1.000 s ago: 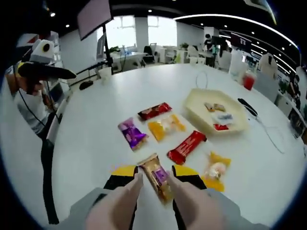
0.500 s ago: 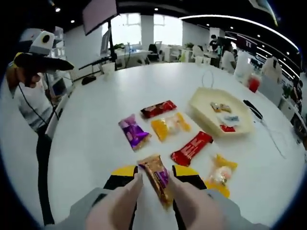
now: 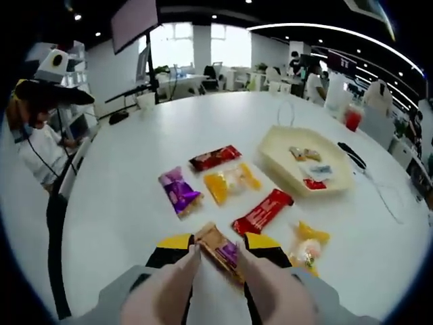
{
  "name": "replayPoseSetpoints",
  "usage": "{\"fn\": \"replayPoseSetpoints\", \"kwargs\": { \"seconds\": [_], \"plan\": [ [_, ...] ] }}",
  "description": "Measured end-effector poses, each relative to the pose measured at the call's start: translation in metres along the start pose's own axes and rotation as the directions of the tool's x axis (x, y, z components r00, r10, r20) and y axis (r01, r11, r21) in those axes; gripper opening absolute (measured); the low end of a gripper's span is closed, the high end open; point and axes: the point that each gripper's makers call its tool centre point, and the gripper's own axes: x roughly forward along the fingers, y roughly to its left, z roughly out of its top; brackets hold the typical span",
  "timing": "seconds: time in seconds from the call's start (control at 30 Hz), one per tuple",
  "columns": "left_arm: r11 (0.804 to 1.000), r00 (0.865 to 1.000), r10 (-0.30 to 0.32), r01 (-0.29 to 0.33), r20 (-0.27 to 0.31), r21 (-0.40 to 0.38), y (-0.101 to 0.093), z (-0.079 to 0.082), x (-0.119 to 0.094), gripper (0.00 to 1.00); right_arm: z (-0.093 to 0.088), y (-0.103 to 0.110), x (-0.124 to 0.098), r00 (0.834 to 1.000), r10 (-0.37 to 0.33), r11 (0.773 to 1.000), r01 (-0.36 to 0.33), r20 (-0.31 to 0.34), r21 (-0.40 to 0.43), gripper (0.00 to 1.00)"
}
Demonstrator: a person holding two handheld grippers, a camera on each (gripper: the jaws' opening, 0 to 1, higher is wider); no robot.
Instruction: Place the target food into the container with the food tongs after gripping and lifting it, then release it inside without dropping or visibly crushing the food.
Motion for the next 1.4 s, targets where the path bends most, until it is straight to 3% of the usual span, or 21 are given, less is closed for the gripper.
{"fn": "replayPoseSetpoints", "kwargs": {
  "seconds": [0.3,0.43,0.63,0.83,1.13,1.27,1.4],
  "plan": [
    [1.0,1.0,-0.008,0.008,-0.015,0.007,-0.002,-0.002,0.007,0.99,-0.002,-0.006,0.004,1.0,0.011,0.999,-0.011,0.019,0.037,0.28],
    [1.0,1.0,0.0,0.0,0.003,-0.014,-0.001,-0.002,0.006,0.98,0.0,-0.002,0.003,0.999,0.012,0.998,-0.014,0.03,0.057,0.28],
    [1.0,1.0,0.003,-0.003,0.002,-0.012,0.0,-0.001,0.007,0.98,-0.001,-0.001,0.004,1.0,0.011,0.999,-0.012,0.029,0.04,0.26],
    [1.0,1.0,0.007,-0.007,0.016,-0.009,0.0,0.005,0.01,0.98,0.003,-0.002,0.004,0.999,-0.031,0.99,0.03,0.005,0.135,0.26],
    [1.0,0.999,0.028,-0.028,0.036,-0.01,0.003,0.011,0.004,0.98,0.01,0.007,-0.009,0.999,-0.005,1.0,0.006,0.045,-0.025,0.27],
    [0.999,0.999,0.041,-0.041,0.023,-0.023,0.006,0.002,-0.001,0.98,0.003,0.007,-0.007,0.999,0.035,0.991,-0.033,0.011,-0.126,0.27],
    [0.998,0.999,0.047,-0.047,0.01,-0.028,0.007,-0.003,-0.003,0.98,0.001,0.004,0.0,0.997,0.075,0.988,-0.076,-0.011,-0.131,0.27]
  ]
}}
